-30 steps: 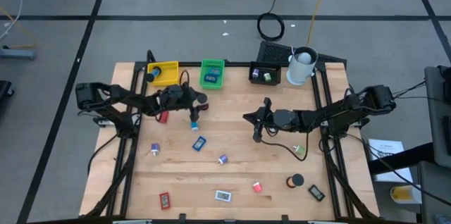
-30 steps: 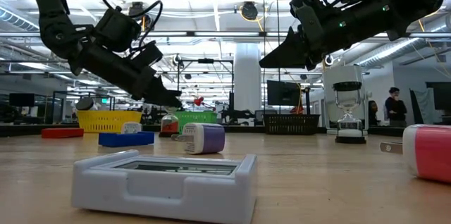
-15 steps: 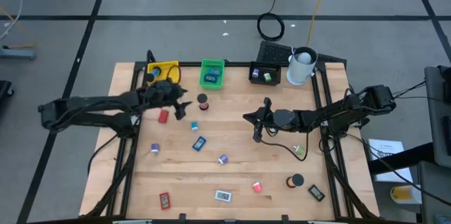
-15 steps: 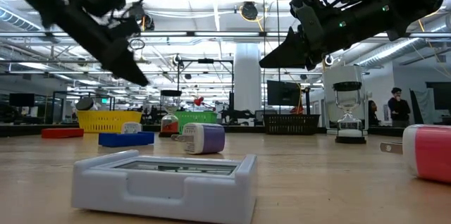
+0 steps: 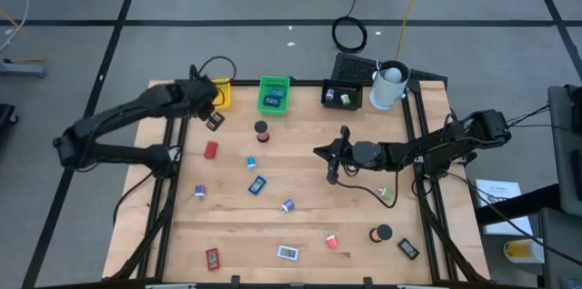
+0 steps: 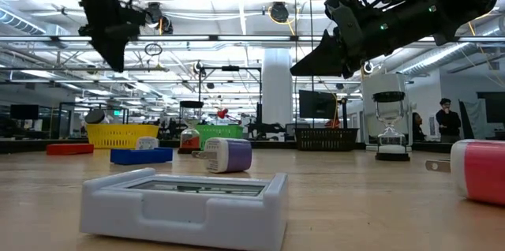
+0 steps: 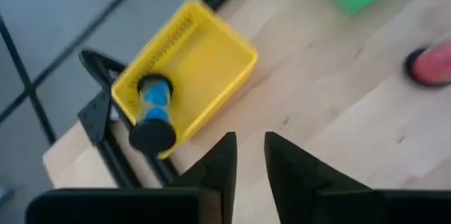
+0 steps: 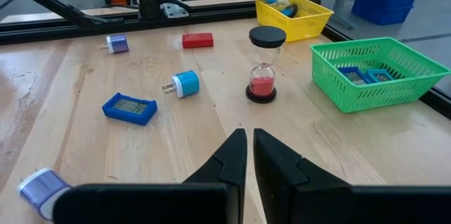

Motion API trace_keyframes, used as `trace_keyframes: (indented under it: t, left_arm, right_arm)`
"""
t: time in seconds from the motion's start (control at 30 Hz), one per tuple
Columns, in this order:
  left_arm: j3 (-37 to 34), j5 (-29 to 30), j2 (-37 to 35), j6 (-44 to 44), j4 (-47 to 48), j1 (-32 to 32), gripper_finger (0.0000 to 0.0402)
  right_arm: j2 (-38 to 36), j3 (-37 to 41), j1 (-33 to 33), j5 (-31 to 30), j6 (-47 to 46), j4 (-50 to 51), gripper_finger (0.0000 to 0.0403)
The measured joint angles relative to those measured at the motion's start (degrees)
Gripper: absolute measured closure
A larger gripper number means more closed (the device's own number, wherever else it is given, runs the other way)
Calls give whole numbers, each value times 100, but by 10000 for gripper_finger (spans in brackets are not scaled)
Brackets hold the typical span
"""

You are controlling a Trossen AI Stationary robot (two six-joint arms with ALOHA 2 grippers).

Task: Pick & Place Office items
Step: Remove the blue sand timer from the yellow bin

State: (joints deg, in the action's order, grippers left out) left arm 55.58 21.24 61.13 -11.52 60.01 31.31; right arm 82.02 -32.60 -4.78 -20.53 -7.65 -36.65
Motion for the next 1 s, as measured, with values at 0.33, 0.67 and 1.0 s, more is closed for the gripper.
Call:
trace_keyframes:
  t: [0.33, 0.67, 1.0]
  left_arm:
    - [476, 55, 1221, 512, 382, 1459, 136]
    - [465, 473, 2054, 768, 256, 2092, 62]
    - [462, 523, 2648, 644, 152, 2162, 123]
  right_arm:
    - [0, 0, -20, -7, 33, 5, 380]
    - [0, 0, -20, -9, 67, 3, 380]
    - [0, 0, -20, -11, 87, 3, 380]
